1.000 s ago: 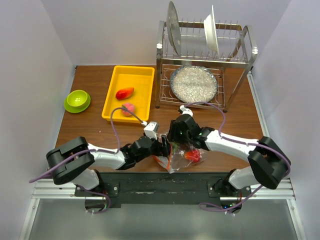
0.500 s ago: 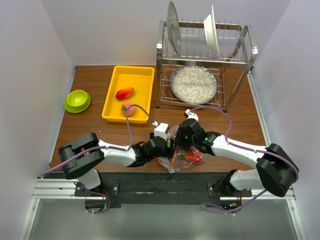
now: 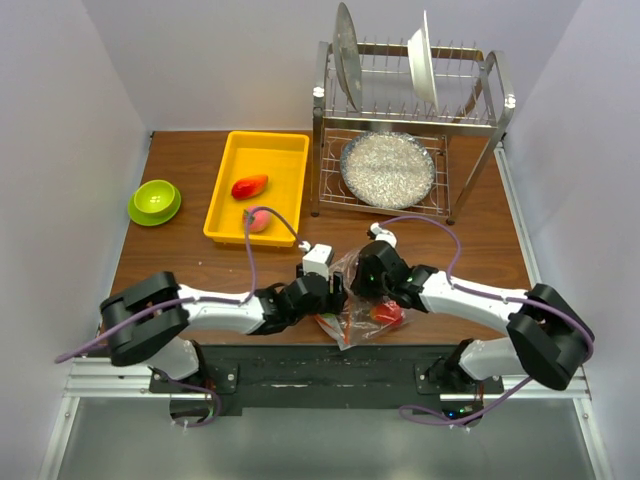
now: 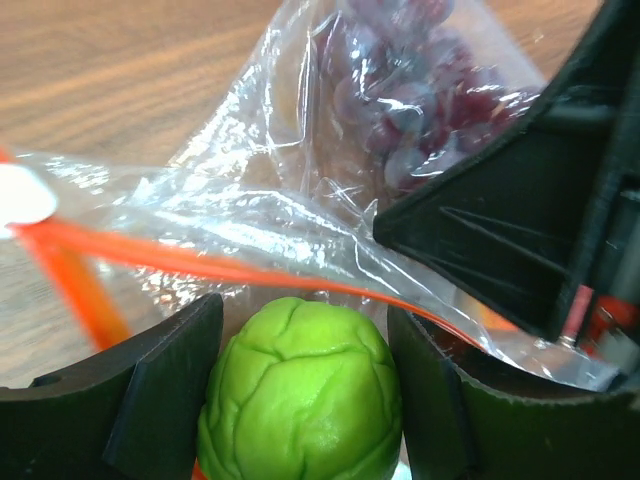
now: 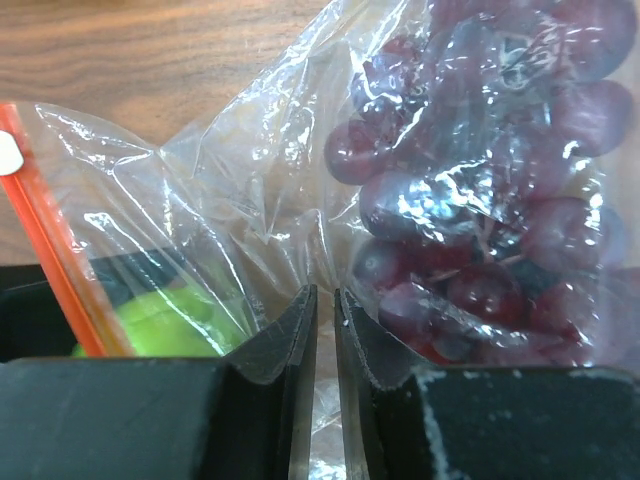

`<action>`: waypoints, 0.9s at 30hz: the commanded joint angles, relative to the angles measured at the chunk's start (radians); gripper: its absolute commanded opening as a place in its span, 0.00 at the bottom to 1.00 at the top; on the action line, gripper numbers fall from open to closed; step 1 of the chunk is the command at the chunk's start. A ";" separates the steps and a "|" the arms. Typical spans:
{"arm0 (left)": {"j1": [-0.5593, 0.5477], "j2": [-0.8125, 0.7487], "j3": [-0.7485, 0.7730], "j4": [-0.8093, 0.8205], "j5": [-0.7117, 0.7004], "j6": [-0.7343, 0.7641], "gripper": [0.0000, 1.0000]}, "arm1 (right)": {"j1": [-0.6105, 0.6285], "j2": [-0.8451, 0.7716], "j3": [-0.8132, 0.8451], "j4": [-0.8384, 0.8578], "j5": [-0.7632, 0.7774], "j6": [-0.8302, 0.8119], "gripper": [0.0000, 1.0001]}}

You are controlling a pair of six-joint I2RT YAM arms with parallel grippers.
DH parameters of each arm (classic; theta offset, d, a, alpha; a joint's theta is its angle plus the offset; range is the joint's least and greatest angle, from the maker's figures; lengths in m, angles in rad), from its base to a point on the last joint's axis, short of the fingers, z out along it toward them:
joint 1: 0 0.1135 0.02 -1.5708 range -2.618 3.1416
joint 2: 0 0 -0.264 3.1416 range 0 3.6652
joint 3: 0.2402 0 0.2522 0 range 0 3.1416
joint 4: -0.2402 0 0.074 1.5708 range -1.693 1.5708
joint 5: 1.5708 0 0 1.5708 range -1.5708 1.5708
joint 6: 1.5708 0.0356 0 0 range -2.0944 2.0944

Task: Open the zip-top bag and remove the fake food

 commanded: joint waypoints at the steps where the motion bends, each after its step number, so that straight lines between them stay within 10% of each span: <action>1: -0.001 -0.109 -0.056 0.026 -0.047 -0.016 0.37 | 0.004 -0.035 -0.006 -0.017 0.046 -0.002 0.17; 27: 0.129 -0.525 0.076 -0.572 0.100 -0.062 0.30 | 0.004 -0.083 -0.006 -0.033 0.030 -0.027 0.17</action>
